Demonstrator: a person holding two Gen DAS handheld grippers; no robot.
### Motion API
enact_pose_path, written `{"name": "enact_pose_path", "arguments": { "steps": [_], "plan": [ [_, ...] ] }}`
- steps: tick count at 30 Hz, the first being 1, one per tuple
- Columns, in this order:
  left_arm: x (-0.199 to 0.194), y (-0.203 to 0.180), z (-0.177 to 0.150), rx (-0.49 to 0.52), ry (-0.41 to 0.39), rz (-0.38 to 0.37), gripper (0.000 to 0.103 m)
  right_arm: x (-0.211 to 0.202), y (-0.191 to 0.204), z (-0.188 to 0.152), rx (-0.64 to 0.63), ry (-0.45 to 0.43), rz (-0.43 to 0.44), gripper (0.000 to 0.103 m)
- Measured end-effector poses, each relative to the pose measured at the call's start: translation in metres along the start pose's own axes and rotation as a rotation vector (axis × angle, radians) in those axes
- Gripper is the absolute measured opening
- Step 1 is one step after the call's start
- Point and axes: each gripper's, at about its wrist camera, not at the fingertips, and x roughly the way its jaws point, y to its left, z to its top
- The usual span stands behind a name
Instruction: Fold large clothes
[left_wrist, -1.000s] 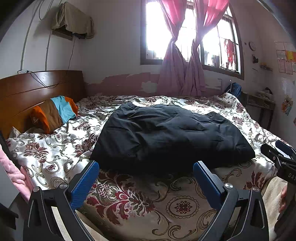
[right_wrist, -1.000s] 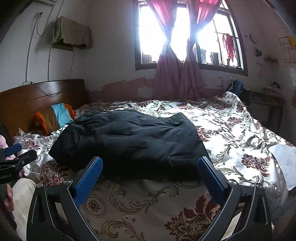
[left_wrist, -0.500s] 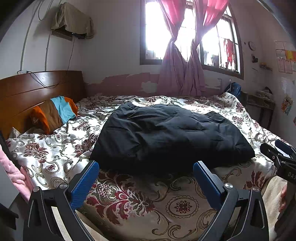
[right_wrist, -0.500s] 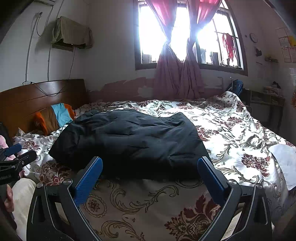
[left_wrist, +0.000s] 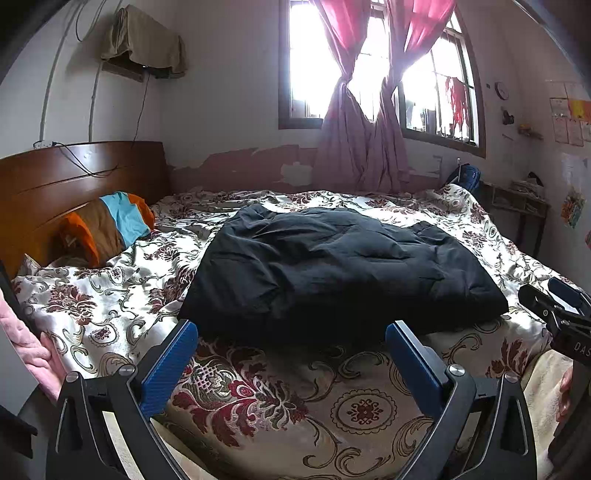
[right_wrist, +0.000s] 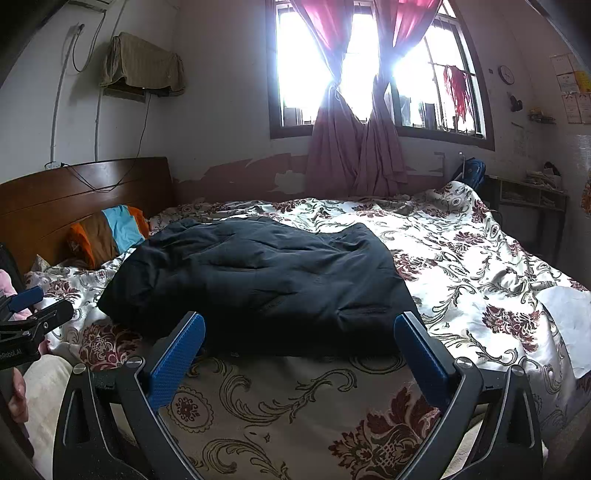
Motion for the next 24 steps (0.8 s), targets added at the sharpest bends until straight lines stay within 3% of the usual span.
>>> {"name": "enact_pose_path", "arguments": {
  "steps": [12,17,24],
  "plan": [
    [0.0015,0.0014,0.0010,-0.004,0.011,-0.025,0.103,0.0002,-0.0001,0.0002,0.000,0.000,0.000,0.101],
    [0.0001,0.0040,-0.0002,-0.001,-0.009,0.026,0.103,0.0000,-0.0002,0.0004,0.000,0.000,0.000,0.101],
    [0.0018,0.0069,-0.0017,0.007,-0.025,0.031,0.102,-0.0001,0.0004,0.0005,0.001,0.000,0.000,0.101]
  ]
}}
